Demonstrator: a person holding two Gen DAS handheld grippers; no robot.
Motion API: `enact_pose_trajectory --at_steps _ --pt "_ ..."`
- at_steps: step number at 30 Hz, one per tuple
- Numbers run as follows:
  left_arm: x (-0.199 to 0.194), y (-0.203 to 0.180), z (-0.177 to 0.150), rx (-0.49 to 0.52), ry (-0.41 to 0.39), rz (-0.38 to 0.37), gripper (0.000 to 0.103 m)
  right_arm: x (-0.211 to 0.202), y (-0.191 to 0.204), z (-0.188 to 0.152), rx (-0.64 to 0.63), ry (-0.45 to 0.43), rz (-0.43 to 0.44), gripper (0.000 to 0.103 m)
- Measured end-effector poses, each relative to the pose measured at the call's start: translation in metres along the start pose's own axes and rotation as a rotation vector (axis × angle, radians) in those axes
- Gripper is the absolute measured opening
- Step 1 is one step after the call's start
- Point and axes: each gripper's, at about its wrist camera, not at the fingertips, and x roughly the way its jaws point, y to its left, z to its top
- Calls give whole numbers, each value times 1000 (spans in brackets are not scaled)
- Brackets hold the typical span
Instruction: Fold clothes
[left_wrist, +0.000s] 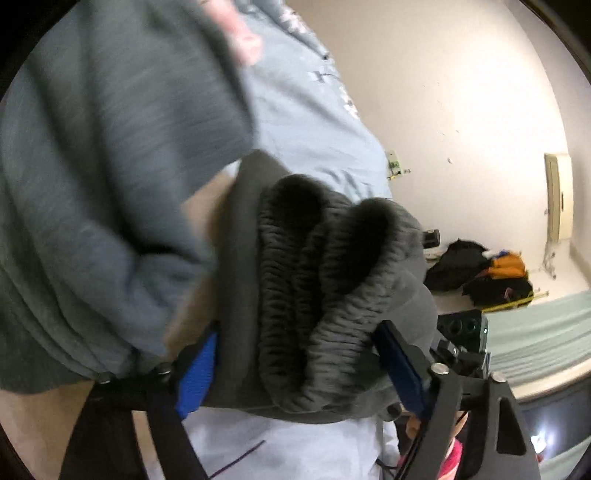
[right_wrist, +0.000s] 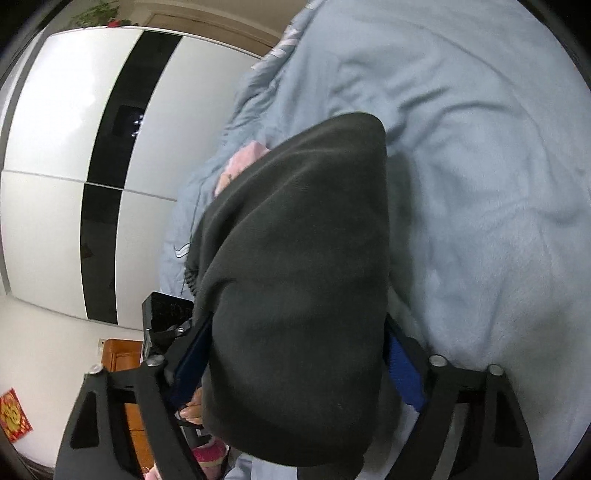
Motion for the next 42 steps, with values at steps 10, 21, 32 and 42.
enact_pose_trajectory --at_steps 10,21,32,42 --pt "48 -84 28 196 2 -85 78 -88 9 24 -131 -143 5 79" --pt "75 -50 13 88 111 9 81 -80 -54 17 -19 -113 -83 79" --pt "46 -91 1 239 6 59 81 -129 8 16 -212 -280 -313 79" --pt "67 -127 30 355 9 134 17 -95 51 19 -401 -213 -372 79"
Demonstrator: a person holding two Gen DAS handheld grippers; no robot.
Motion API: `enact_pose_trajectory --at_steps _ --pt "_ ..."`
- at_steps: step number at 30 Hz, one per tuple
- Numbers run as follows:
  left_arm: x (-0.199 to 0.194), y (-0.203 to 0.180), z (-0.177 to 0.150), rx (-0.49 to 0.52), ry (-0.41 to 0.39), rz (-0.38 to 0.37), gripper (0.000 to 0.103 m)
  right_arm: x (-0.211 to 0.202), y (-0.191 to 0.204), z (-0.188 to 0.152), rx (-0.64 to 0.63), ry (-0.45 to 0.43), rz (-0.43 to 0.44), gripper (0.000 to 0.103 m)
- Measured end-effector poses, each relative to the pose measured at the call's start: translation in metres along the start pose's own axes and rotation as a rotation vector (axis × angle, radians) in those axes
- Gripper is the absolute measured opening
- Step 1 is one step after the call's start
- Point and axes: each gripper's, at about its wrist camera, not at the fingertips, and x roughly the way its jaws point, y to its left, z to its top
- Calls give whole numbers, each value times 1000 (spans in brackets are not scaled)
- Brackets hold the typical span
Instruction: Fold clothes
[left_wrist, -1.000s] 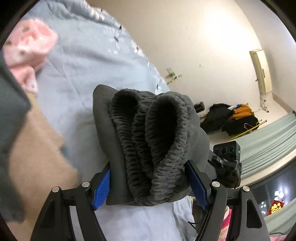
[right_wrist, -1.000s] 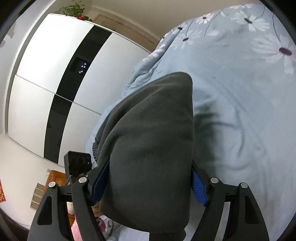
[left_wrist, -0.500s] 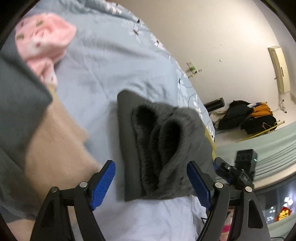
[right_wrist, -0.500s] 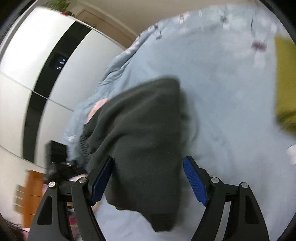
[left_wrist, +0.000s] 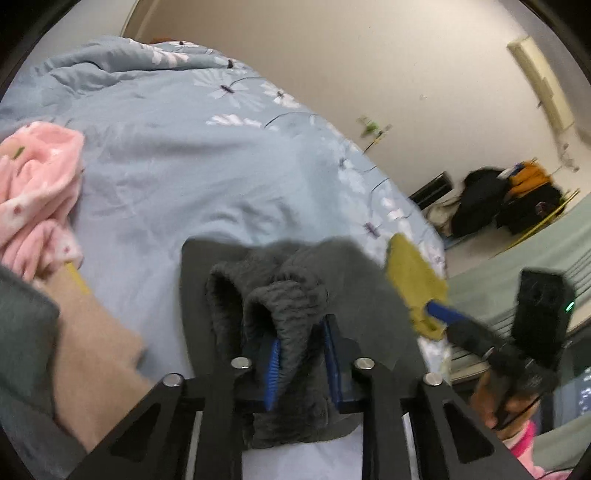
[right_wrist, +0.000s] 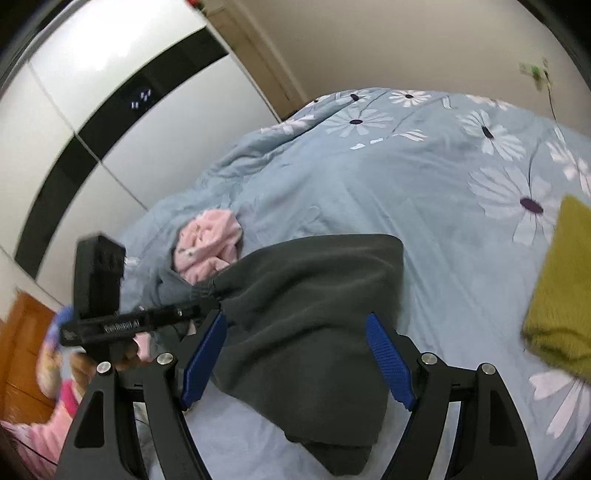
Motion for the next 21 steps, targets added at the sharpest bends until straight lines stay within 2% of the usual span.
enact_pose_trajectory --at_steps 4,10,13,15,18,20,21 --pt "-11 28 19 -109 -15 -53 16 16 12 -5 -47 23 34 79" --pt "10 49 9 -124 34 -35 17 44 0 -30 -55 103 -69 79" --pt "22 65 6 -195 52 -64 18 46 -10 -36 -16 92 -44 79" --pt "21 68 5 -211 52 -77 20 48 -8 -36 -35 104 -62 79" --pt "9 59 4 -171 67 -45 27 40 -3 -32 -47 116 -67 79" --pt "-9 46 2 -120 55 21 41 30 -3 -28 -38 98 -45 79" --pt "-16 39 2 -96 44 56 42 25 -4 -25 -32 84 -33 79"
